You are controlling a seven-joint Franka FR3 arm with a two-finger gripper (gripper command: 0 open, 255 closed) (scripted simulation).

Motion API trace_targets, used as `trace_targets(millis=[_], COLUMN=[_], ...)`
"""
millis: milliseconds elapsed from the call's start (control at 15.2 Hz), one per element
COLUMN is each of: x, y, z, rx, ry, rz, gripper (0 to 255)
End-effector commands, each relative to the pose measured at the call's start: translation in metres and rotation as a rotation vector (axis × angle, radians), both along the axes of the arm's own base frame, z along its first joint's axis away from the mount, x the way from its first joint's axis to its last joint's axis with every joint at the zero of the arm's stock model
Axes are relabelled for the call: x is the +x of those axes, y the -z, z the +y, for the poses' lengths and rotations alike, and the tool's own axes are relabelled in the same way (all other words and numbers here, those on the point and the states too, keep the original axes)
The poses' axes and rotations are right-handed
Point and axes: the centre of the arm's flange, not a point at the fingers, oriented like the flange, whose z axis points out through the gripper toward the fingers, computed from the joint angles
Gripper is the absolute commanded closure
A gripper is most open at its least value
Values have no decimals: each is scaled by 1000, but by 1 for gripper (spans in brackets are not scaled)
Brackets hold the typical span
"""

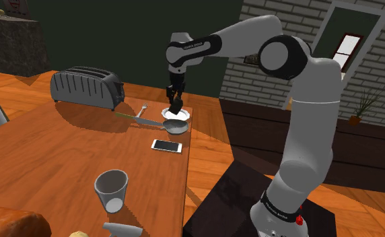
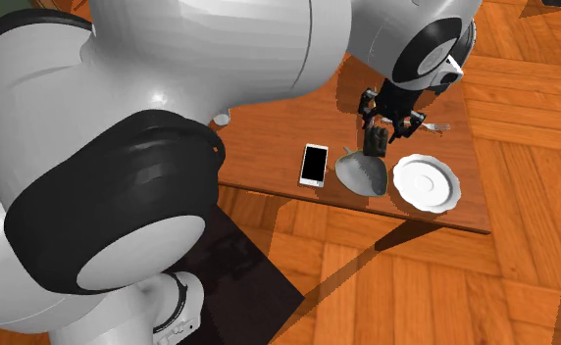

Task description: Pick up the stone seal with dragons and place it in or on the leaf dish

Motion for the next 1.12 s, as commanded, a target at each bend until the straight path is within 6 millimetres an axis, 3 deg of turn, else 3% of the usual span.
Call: trace_targets(millis=[0, 1056], x=[7, 7], y=[5, 89], z=[-9, -9], rx=[0, 0], ry=[-1, -1], rz=[-1, -1], gripper=[255, 255])
